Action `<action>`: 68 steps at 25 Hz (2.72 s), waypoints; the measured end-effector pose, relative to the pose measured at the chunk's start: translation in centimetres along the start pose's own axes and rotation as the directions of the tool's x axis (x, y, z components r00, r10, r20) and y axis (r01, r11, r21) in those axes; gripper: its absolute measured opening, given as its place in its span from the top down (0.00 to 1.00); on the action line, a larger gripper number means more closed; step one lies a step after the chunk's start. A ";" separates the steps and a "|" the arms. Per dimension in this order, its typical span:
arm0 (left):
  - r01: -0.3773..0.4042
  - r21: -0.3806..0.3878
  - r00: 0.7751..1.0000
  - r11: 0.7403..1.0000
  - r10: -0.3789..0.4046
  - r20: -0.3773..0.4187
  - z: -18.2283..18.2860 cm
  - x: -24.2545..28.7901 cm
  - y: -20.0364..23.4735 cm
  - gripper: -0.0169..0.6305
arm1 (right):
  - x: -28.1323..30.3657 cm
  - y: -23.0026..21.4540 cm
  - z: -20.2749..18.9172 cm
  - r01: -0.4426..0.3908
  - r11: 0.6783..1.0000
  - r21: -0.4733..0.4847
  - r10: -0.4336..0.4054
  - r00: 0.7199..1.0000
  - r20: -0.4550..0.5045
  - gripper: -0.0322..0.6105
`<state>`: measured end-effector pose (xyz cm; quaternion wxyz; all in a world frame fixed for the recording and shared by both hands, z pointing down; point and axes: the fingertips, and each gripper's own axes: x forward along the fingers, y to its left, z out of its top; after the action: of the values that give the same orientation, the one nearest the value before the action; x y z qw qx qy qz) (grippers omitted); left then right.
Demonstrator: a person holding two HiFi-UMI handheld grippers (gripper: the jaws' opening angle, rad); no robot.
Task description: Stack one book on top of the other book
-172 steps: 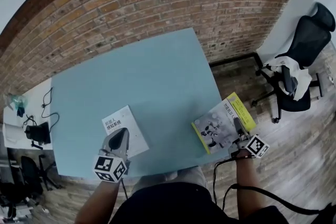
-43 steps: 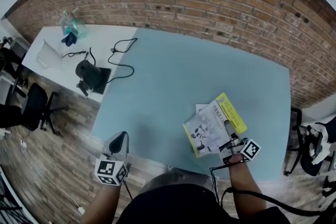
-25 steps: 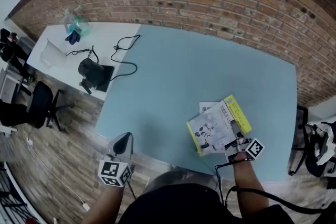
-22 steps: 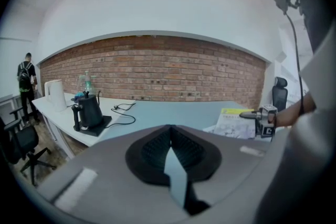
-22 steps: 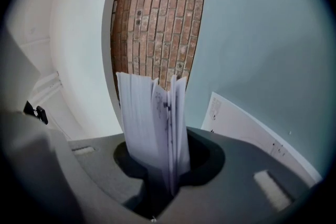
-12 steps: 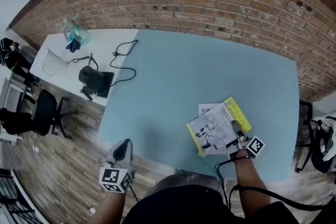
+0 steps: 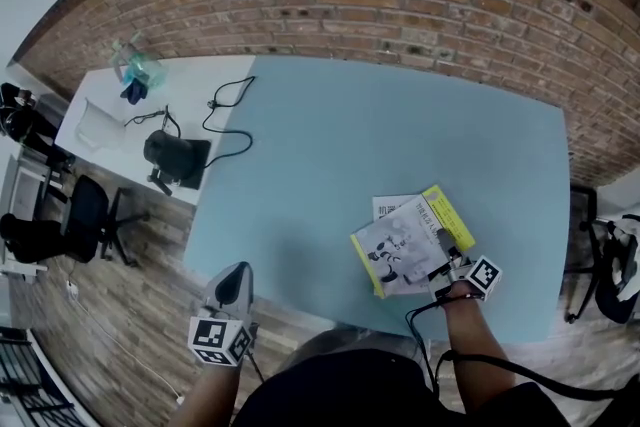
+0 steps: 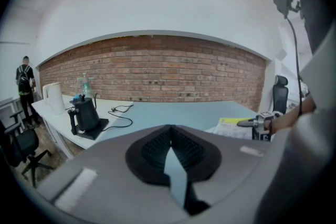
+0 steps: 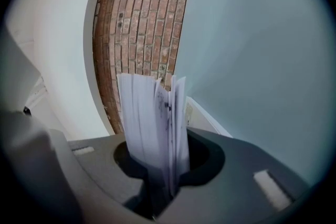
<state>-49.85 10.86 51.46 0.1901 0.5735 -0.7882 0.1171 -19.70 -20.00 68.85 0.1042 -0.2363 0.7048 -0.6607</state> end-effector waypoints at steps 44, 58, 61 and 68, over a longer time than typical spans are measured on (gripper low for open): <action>0.075 -0.098 0.997 0.992 -0.072 0.032 1.8 4.1 -3.0 0.97 | -2.8 -2.8 4.2 0.214 0.975 -0.058 -0.208 0.974 0.087 0.54; 0.156 -0.064 0.987 0.986 -0.153 0.045 2.1 6.3 -7.6 0.97 | -7.3 -1.1 7.3 0.209 0.972 -0.112 -0.197 0.975 0.106 0.54; 0.173 -0.062 0.984 0.983 -0.170 0.057 2.6 7.1 -8.8 0.97 | -7.8 -0.3 7.8 0.215 0.961 -0.172 -0.202 0.975 0.091 0.54; 0.241 -0.048 0.968 0.969 -0.237 0.078 2.9 8.5 -12.4 0.97 | -8.6 3.2 8.2 0.213 0.805 -0.554 -0.249 0.969 0.010 0.54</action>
<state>-40.90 -1.52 52.10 0.1909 0.6625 -0.7226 0.0503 -9.08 -23.08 63.47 -0.0713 -0.3192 0.8338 -0.4448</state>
